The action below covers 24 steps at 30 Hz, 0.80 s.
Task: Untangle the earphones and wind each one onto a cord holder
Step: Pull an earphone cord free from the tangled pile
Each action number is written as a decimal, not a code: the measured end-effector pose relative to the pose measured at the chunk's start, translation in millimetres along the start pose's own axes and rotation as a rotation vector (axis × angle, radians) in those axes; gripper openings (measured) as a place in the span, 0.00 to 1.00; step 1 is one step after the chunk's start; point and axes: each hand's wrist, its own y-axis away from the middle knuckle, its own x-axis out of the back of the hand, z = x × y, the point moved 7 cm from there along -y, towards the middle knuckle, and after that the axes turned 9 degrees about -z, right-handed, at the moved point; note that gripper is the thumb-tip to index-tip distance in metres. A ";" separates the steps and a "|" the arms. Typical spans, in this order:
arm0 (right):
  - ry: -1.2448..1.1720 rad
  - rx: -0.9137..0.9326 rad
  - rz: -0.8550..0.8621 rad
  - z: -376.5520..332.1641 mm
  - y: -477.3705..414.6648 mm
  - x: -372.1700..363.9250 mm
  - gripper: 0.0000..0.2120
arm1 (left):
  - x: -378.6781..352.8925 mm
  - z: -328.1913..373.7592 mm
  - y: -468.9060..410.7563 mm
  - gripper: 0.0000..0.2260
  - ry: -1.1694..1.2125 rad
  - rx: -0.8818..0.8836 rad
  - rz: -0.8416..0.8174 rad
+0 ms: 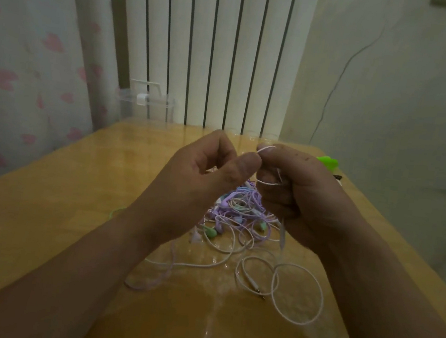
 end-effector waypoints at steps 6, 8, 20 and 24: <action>0.099 0.011 0.015 2.5 -1.5 2.3 0.10 | 10.7 -7.0 -0.7 0.09 0.029 0.060 0.090; 0.084 0.045 0.003 -0.6 -1.3 2.5 0.08 | 16.4 -12.7 -1.9 0.08 0.116 0.094 0.128; 0.333 0.127 0.150 -5.2 2.0 14.1 0.11 | 9.4 -37.6 -4.2 0.06 0.950 0.306 -0.025; 0.357 0.201 0.149 -10.5 3.8 8.5 0.11 | 10.1 -36.8 -4.9 0.02 1.021 0.315 0.000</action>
